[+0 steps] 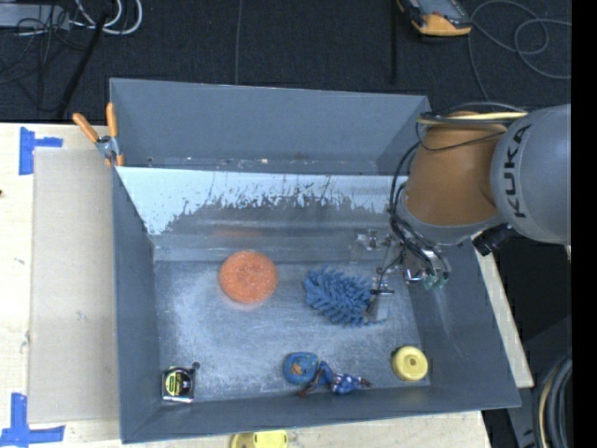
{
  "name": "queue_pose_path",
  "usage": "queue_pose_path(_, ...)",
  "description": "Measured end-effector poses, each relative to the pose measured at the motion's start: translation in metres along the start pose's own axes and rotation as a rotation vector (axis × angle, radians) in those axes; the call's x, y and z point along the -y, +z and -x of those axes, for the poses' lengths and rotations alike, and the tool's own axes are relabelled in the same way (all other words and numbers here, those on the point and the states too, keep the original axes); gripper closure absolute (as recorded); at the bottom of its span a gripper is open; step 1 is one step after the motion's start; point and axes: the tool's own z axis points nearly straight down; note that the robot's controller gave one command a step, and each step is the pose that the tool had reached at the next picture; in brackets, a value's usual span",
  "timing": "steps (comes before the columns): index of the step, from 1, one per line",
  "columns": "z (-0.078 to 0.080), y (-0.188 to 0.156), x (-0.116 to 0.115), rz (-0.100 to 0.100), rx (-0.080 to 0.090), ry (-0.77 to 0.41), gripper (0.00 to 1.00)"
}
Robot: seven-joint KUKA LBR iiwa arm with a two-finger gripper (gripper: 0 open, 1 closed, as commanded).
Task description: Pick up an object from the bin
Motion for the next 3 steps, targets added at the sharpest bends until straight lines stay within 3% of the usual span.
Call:
queue_pose_path(1, 0.0017, -0.0046, -0.0004, -0.001, 0.008, -0.003, 1.00)
queue_pose_path(2, 0.0017, -0.0046, -0.0005, -0.001, 0.008, -0.004, 0.00)
queue_pose_path(3, 0.0017, -0.0046, -0.0006, -0.001, 0.008, -0.004, 0.00)
